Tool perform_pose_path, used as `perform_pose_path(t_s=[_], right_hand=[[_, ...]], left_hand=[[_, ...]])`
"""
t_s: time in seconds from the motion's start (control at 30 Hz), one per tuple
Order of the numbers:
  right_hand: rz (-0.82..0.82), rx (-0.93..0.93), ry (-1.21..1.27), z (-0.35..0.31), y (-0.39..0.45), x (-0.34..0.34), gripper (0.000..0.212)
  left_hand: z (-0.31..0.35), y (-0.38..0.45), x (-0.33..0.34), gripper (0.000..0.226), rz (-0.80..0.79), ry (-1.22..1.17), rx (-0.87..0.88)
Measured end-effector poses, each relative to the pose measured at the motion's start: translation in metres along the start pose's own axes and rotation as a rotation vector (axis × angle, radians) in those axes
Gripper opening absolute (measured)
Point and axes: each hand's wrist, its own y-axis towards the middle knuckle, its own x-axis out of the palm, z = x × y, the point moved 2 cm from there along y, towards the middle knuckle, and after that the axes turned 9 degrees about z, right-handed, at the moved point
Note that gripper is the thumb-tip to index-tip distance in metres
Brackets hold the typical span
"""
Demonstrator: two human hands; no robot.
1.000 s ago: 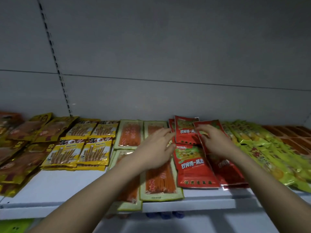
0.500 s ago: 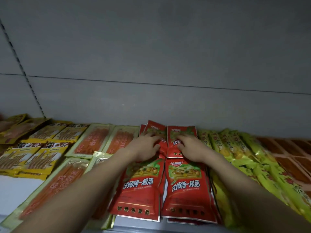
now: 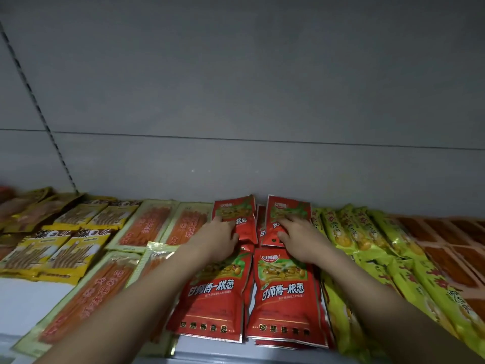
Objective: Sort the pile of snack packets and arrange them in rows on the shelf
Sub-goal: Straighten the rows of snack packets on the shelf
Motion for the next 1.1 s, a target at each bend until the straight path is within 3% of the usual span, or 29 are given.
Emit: perform_pose_path(t_s=[0.3, 0.43, 0.6, 0.77, 0.9, 1.0, 1.1], right_hand=[[-0.021, -0.015, 0.046, -0.012, -0.004, 0.000, 0.050], [0.057, -0.016, 0.038, -0.013, -0.013, -0.005, 0.051], [-0.003, -0.002, -0.024, -0.018, -0.017, 0.000, 0.056], [0.086, 0.000, 0.071, -0.026, -0.024, -0.011, 0.054], [0.149, -0.101, 0.140, -0.043, -0.048, -0.028, 0.051], [0.025, -0.192, 0.184, -0.052, -0.079, -0.039, 0.056], [-0.221, -0.228, 0.088, -0.055, -0.110, -0.036, 0.090]], left_hand=[[-0.011, 0.004, 0.000, 0.052, 0.025, -0.133, 0.070], [-0.010, 0.001, 0.000, 0.051, 0.053, -0.181, 0.064], [-0.005, 0.005, 0.000, 0.051, 0.011, -0.167, 0.073], [-0.007, 0.001, -0.002, 0.054, 0.060, -0.138, 0.087], [-0.005, -0.022, -0.018, 0.049, 0.159, -0.164, 0.250], [-0.005, -0.065, -0.031, 0.048, 0.058, -0.225, 0.447], [-0.009, -0.104, -0.026, 0.090, -0.131, -0.124, 0.502]])
